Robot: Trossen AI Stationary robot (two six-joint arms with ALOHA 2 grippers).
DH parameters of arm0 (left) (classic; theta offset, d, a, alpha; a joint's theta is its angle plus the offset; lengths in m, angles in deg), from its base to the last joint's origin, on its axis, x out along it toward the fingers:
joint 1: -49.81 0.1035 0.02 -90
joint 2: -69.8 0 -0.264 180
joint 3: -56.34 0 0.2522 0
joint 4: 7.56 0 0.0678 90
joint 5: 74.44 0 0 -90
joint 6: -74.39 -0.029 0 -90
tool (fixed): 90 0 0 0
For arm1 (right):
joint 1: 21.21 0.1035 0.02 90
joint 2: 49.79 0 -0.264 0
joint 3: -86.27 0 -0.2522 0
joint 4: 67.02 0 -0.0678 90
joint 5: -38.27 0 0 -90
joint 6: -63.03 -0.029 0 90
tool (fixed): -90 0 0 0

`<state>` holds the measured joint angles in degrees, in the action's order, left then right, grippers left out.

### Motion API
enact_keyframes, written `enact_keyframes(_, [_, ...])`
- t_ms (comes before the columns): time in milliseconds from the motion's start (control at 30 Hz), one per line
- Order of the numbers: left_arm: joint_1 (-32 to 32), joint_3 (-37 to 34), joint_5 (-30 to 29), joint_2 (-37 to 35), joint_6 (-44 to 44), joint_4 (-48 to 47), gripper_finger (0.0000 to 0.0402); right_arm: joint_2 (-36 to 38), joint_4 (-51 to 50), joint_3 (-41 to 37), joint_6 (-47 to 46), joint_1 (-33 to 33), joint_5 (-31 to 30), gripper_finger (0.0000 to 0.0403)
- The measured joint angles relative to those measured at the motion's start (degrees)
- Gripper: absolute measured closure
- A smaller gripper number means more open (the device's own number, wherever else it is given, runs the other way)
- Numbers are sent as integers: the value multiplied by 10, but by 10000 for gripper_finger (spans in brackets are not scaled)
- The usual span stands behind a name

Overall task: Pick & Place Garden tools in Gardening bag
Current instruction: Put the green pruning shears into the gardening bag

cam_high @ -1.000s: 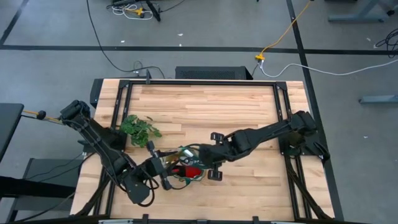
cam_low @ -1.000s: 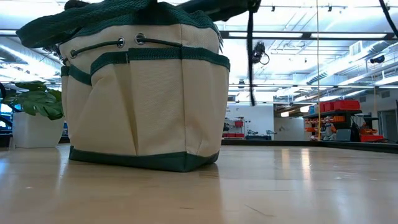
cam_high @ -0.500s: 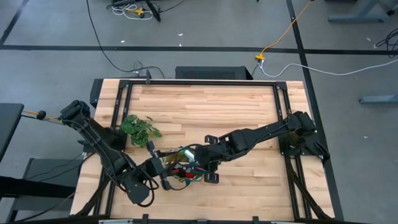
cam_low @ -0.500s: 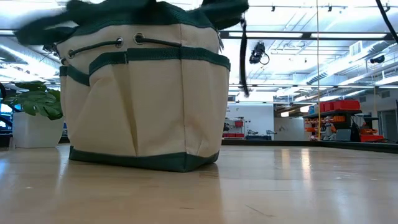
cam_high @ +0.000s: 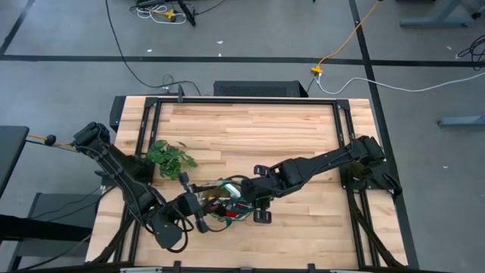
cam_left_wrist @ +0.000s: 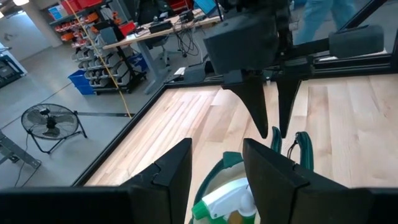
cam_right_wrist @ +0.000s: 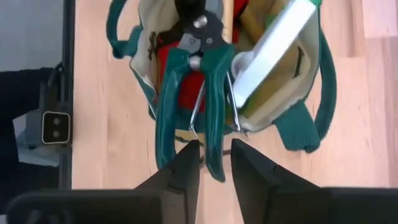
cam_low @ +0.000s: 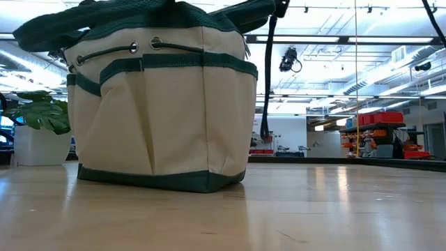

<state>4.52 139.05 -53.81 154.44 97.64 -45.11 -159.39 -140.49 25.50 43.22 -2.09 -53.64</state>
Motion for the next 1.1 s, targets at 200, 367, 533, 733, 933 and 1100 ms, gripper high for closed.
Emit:
enact_keyframes(200, [0, 0, 1, 0, -1, 0, 250, 10, -6, 0, -4, 3, -1, 322])
enact_keyframes(367, [0, 0, 2, 0, 0, 0, 250, 10, -52, 0, -18, 5, -5, 328])
enact_keyframes(533, [0, 0, 2, 0, 0, 0, 250, 10, -60, -3, -29, 9, -8, 337])
enact_keyframes(733, [0, 0, 2, 0, 0, 0, 250, 9, -41, -19, -32, 11, -7, 346])
enact_keyframes(933, [0, 0, 2, 0, 0, 0, 250, 9, 14, -24, -10, 10, -6, 348])
enact_keyframes(1100, [-2, 0, 2, 0, 0, 0, 250, -5, 50, -25, 11, 4, -6, 348])
